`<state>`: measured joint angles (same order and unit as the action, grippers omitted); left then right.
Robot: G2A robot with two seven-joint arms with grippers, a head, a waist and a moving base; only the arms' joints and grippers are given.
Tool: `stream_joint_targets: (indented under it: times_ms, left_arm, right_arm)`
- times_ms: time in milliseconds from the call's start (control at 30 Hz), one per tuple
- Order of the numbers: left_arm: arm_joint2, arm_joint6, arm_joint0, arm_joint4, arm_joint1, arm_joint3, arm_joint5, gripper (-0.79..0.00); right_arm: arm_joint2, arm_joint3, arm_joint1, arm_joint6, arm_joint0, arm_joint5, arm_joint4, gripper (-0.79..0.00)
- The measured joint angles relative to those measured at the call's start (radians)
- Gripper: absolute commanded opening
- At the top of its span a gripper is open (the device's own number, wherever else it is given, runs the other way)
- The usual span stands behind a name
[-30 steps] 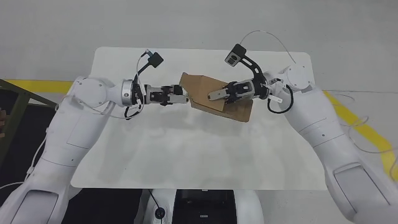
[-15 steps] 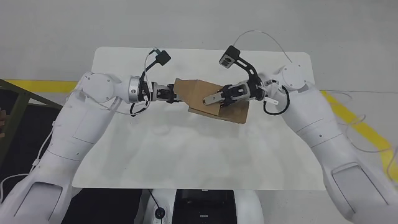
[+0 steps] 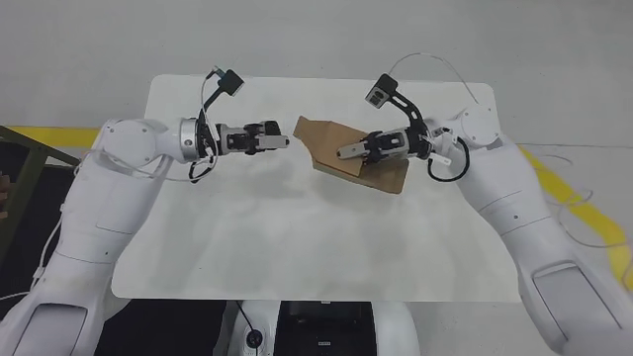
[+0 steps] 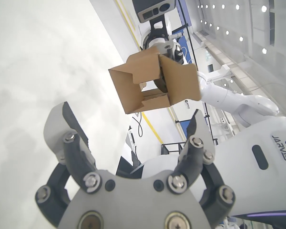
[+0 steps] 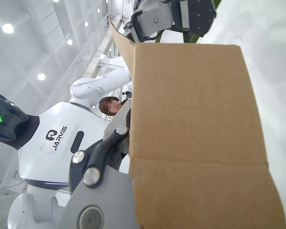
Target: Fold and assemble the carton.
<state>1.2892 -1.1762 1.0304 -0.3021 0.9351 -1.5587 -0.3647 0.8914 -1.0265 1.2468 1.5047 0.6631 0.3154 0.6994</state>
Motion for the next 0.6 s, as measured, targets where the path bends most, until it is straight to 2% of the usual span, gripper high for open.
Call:
stream_joint_targets:
  times_ms: [200, 600]
  left_arm:
    - [0.027, -0.013, 0.013, 0.009, -0.008, -0.04, 0.009, 0.0]
    - [-0.05, 0.009, -0.046, 0.144, -0.002, -0.043, 0.054, 0.0]
  right_arm:
    - [-0.04, 0.037, 0.01, 0.001, -0.025, -0.001, -0.07, -0.785]
    - [-0.088, 0.075, 0.04, -0.008, -0.07, 0.006, -0.097, -0.785]
